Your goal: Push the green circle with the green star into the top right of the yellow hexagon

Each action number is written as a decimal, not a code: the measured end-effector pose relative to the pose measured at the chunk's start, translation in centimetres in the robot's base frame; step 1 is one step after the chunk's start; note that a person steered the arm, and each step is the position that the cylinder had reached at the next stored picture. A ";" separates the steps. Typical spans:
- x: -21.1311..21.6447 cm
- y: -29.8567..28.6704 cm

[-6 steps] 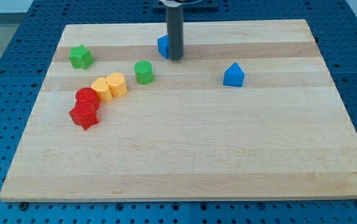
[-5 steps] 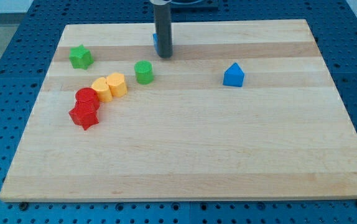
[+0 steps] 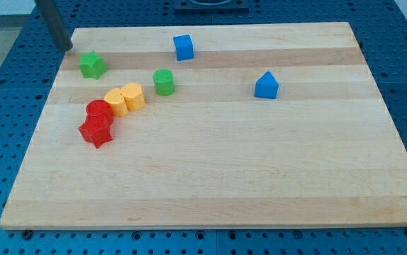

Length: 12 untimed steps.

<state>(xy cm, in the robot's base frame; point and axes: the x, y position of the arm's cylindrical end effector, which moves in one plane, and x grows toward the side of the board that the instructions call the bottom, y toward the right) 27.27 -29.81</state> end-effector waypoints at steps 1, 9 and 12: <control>2.9 2.7; 4.2 32.6; 6.0 29.7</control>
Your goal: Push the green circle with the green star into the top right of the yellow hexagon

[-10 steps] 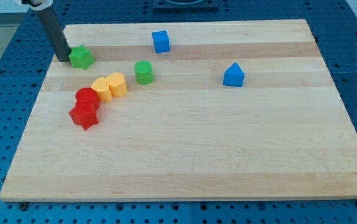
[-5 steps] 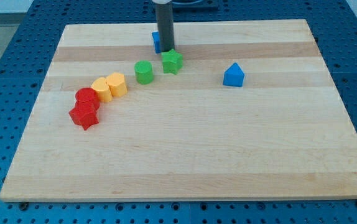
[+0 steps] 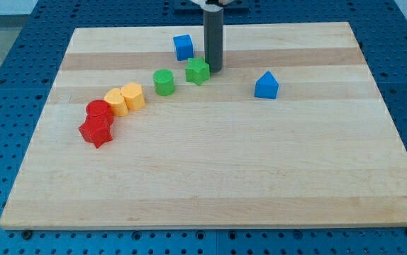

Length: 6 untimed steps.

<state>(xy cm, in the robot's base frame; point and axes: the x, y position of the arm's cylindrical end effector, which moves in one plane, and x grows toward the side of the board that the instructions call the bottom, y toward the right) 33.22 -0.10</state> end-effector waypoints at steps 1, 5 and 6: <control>1.9 -1.0; 0.1 0.8; 0.1 0.1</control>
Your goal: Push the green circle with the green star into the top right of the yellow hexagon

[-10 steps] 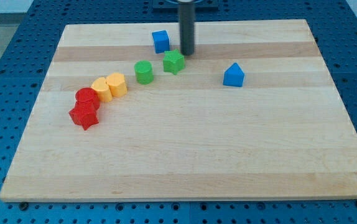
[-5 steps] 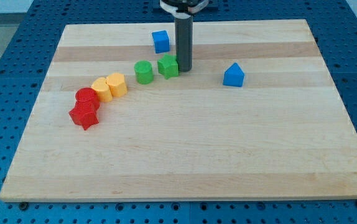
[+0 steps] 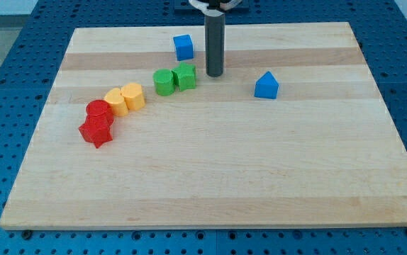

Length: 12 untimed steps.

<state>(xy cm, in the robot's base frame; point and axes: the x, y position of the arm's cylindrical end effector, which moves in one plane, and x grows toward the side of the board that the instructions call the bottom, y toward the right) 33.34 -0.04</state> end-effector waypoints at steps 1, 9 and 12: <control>0.8 -1.7; 1.7 -4.9; 6.5 -3.6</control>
